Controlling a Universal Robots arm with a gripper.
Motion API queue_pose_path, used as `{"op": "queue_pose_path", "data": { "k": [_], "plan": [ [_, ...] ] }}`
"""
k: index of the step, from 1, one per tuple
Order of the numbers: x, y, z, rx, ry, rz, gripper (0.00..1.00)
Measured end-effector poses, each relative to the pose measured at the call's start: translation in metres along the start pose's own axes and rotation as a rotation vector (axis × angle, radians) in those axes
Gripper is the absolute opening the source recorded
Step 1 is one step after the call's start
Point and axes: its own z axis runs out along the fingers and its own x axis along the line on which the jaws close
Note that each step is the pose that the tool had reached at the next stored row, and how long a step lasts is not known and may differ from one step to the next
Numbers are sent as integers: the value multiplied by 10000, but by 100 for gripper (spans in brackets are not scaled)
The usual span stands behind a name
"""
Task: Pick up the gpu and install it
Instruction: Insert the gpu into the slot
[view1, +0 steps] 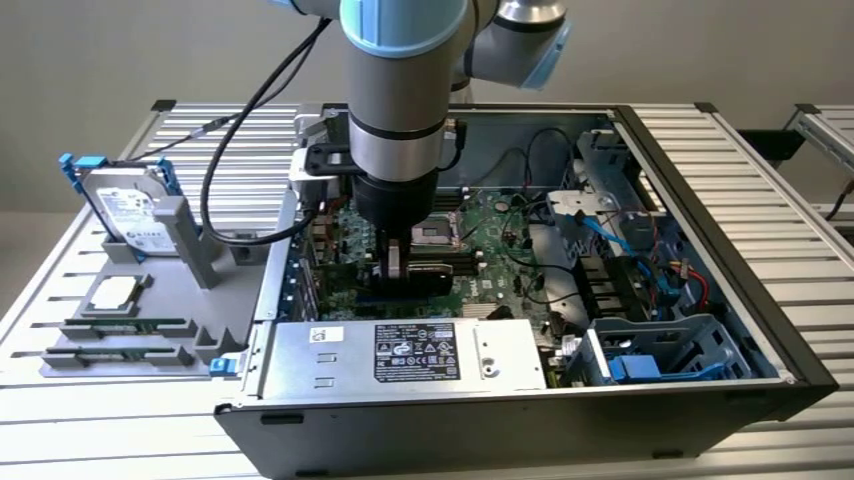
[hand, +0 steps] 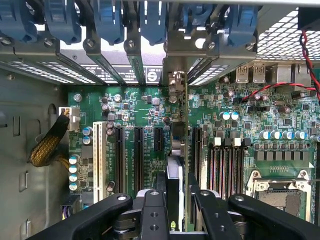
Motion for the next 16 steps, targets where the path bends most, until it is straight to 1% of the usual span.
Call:
{"op": "queue_pose_path", "data": {
  "k": [1,2,3,6,7,8,10,11,16],
  "plan": [
    [0,0,0,0,2,0,28],
    [0,0,0,2,3,0,34],
    [0,0,-1,1,4,0,34],
    [0,0,-1,1,4,0,52],
    [0,0,-1,1,4,0,52],
    [0,0,0,1,4,0,58],
    [0,0,-1,1,4,0,58],
    [0,0,-1,1,4,0,64],
    [-3,3,-76,-4,-6,0,64]
  ]
}}
